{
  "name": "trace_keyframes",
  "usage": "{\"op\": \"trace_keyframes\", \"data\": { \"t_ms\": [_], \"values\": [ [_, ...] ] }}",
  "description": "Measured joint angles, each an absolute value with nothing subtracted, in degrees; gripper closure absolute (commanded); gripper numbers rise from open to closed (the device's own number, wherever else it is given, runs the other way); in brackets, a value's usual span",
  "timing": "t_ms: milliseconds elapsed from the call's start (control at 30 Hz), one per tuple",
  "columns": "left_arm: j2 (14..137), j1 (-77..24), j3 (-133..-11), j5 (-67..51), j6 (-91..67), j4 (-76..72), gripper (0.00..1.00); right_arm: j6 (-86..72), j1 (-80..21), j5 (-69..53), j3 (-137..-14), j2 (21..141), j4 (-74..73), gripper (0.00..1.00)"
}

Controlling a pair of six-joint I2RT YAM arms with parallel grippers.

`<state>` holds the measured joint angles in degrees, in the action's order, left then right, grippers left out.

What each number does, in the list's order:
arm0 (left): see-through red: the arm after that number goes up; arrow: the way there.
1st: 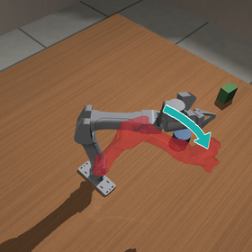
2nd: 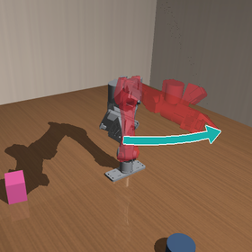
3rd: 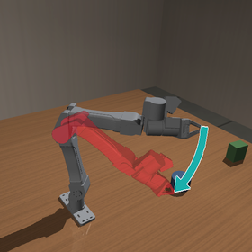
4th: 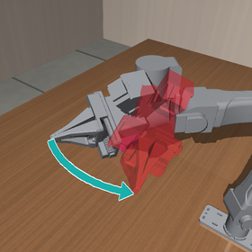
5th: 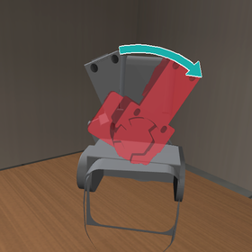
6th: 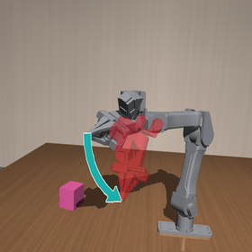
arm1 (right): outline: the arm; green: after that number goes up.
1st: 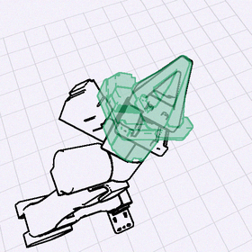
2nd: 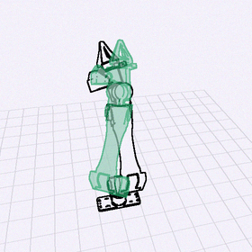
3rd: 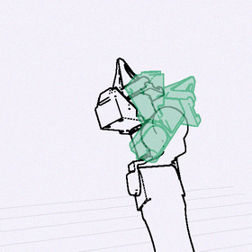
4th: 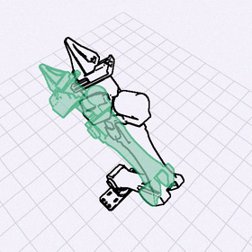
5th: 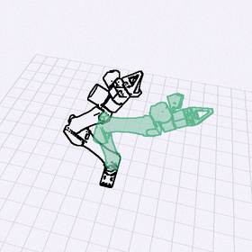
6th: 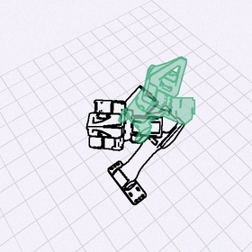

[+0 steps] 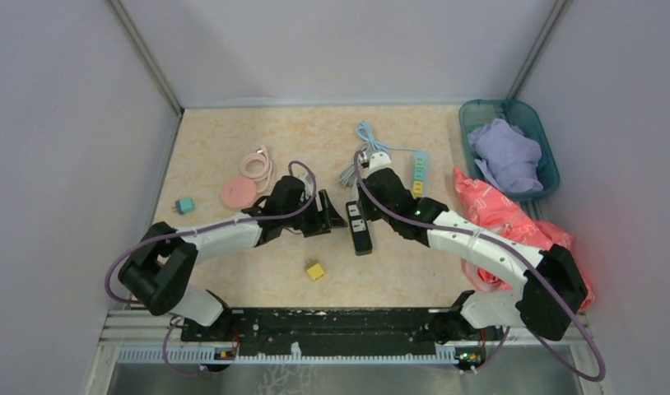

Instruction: Insert the plug

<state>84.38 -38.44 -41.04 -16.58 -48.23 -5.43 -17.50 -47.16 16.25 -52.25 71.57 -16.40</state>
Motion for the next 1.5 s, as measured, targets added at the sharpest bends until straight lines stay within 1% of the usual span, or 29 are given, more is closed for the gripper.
{"op": "trace_keyframes", "data": {
  "t_ms": [300,667,800,1067,1500],
  "values": [
    [92.6,-41.1,-44.4,-14.9,-51.0,-8.1,0.34,-24.3,-47.1,23.0,-59.5,80.1,-23.4,1.00],
    [97.9,-41.8,-46.8,-13.5,-52.1,-9.5,0.47,-26.2,-47.1,23.9,-62.4,87.7,-24.4,1.00],
    [100.0,-41.8,-46.9,-13.7,-52.8,-10.2,0.48,-26.1,-47.1,23.7,-62.4,88.5,-24.1,1.00],
    [100.9,-41.8,-47.0,-14.7,-53.5,-12.0,0.53,-26.1,-45.9,23.6,-62.3,88.9,-19.8,1.00],
    [101.5,-41.8,-47.0,-15.5,-54.5,-13.1,0.55,-26.4,-44.7,23.0,-61.8,92.4,-18.1,1.00]
  ]
}}
